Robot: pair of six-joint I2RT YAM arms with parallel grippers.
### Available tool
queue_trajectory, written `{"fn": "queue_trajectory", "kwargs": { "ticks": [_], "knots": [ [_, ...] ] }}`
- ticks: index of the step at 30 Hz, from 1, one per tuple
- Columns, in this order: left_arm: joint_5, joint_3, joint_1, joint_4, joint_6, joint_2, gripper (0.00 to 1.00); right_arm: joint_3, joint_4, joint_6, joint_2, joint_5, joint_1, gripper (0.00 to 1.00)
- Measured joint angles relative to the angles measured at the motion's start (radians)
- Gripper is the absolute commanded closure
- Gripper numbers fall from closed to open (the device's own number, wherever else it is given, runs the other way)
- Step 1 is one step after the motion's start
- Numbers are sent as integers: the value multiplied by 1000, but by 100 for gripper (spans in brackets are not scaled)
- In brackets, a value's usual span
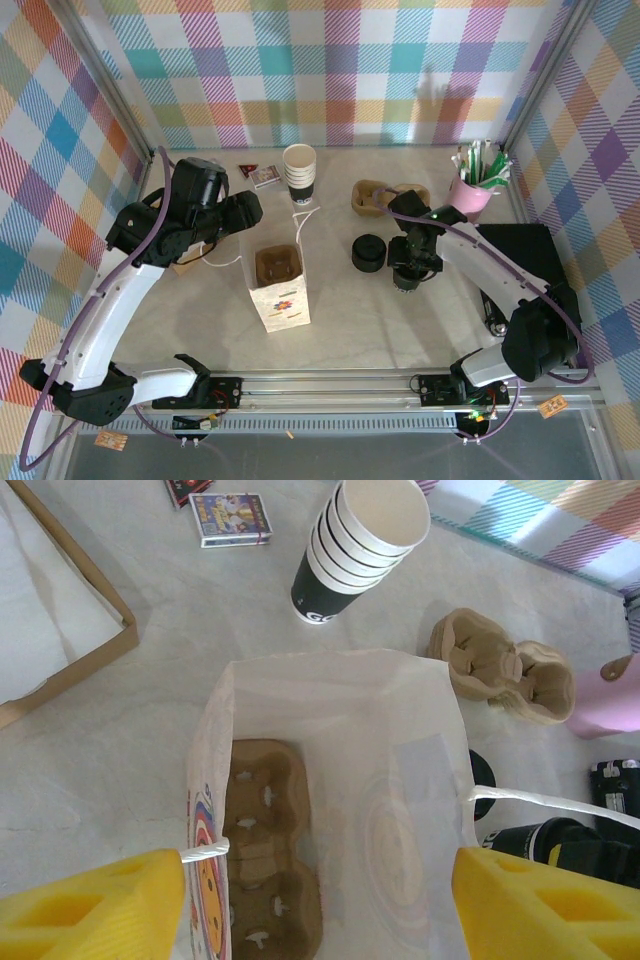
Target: Pack the takeout coffee
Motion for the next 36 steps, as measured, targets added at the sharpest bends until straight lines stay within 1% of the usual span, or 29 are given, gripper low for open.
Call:
{"fn": "queue_trajectory", "kwargs": {
  "ticks": [6,9,19,20,21,23,25,28,31,36],
  "knots": [
    [0,0,0,0,4,-10,29,1,7,-97,2,-15,0,26],
    [0,0,0,0,11,-10,29,1,11,-155,0,-38,-1,24],
    [19,0,0,0,23,-9,29,-21,26,-346,-26,-112,-1,24],
    [20,0,0,0,23,-9,29,-22,28,-357,-27,-117,-1,23],
    [23,0,0,0,25,-9,29,-23,28,-370,-27,-124,-1,19],
    [25,0,0,0,28,-9,29,-24,28,-393,-27,-137,-1,8],
    [26,0,0,0,32,-9,29,-24,28,-406,-27,-139,-1,6],
    [27,2,0,-2,39,-10,29,-23,26,-404,-27,-139,-1,5],
    [27,13,0,-4,45,-10,29,-8,11,-365,-28,-134,-1,11],
    [26,19,0,-11,45,-23,29,34,-37,-187,-32,-89,6,16]
  ]
}}
